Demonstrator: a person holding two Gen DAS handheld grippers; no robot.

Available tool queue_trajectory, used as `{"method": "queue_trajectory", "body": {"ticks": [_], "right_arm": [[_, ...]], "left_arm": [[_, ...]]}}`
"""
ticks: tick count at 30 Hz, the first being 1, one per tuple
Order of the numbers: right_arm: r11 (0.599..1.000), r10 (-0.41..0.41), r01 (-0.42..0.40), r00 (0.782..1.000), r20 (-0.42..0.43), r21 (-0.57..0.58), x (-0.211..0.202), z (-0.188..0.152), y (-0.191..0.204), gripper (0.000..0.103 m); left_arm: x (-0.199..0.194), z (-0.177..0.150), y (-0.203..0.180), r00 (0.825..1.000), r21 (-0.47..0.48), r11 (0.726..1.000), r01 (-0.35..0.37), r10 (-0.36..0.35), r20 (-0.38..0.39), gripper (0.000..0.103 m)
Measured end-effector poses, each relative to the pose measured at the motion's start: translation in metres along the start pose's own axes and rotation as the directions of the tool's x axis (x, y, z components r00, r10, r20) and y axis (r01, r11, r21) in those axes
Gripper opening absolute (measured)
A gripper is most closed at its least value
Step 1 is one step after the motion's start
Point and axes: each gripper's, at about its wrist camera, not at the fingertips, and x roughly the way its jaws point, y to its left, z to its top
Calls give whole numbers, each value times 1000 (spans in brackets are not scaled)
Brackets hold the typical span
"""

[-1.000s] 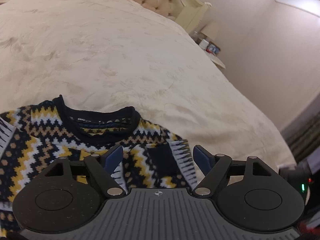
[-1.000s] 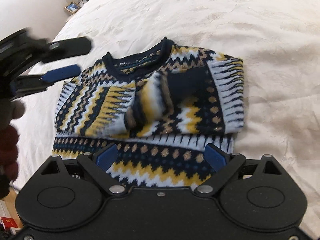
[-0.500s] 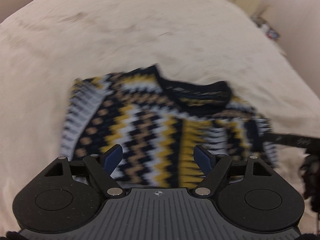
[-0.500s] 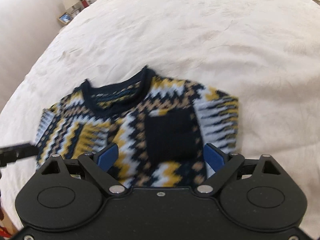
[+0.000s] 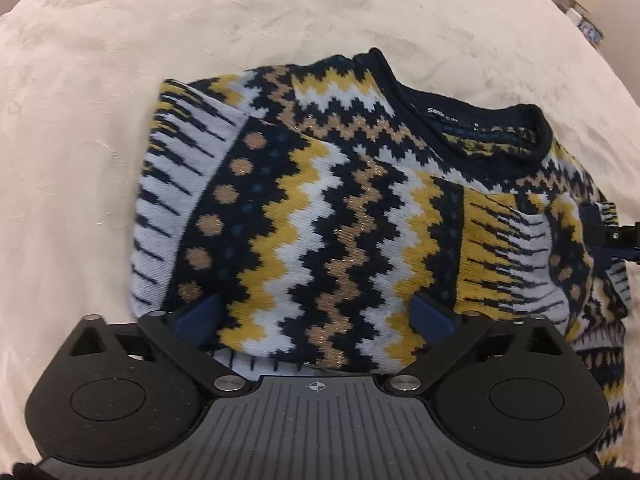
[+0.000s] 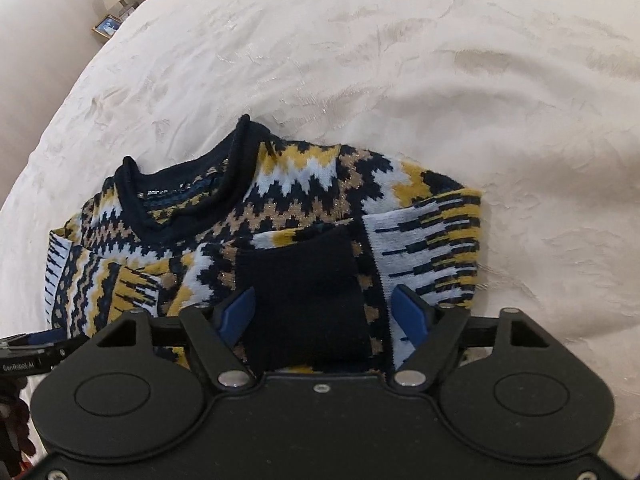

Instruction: Fold small clothes

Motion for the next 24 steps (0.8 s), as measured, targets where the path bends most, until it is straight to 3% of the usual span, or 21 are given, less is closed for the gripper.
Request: {"method": "queue_trajectory", "body": {"ticks": [4,7,16,20,24], "right_arm": [[1000,-19,19,1000,-9,-3,-1,2,3,49],[1000,-24,24,1000,-1,0,-8,3,5,20],[993,88,-79,989,117,-83,-77,-4,33,15],[998,50,-42,985,166,-54,-101,-6,29,15],[1000,-26,28,990,137,-12,-100,-11,10,9]], "left_arm": [[0,-1,-2,1000,-5,1000,-8,8,1,102],[-2,-3,-1,1000,0,1000,-4,4,6,102],[-13,-5,0,1000,1,1000,8,-8,29,102],[-32,-5,5,996,-11,1000,27,-26,87,102],[-40,-2,11,993,7,1000,11,-12,118,102]]}}
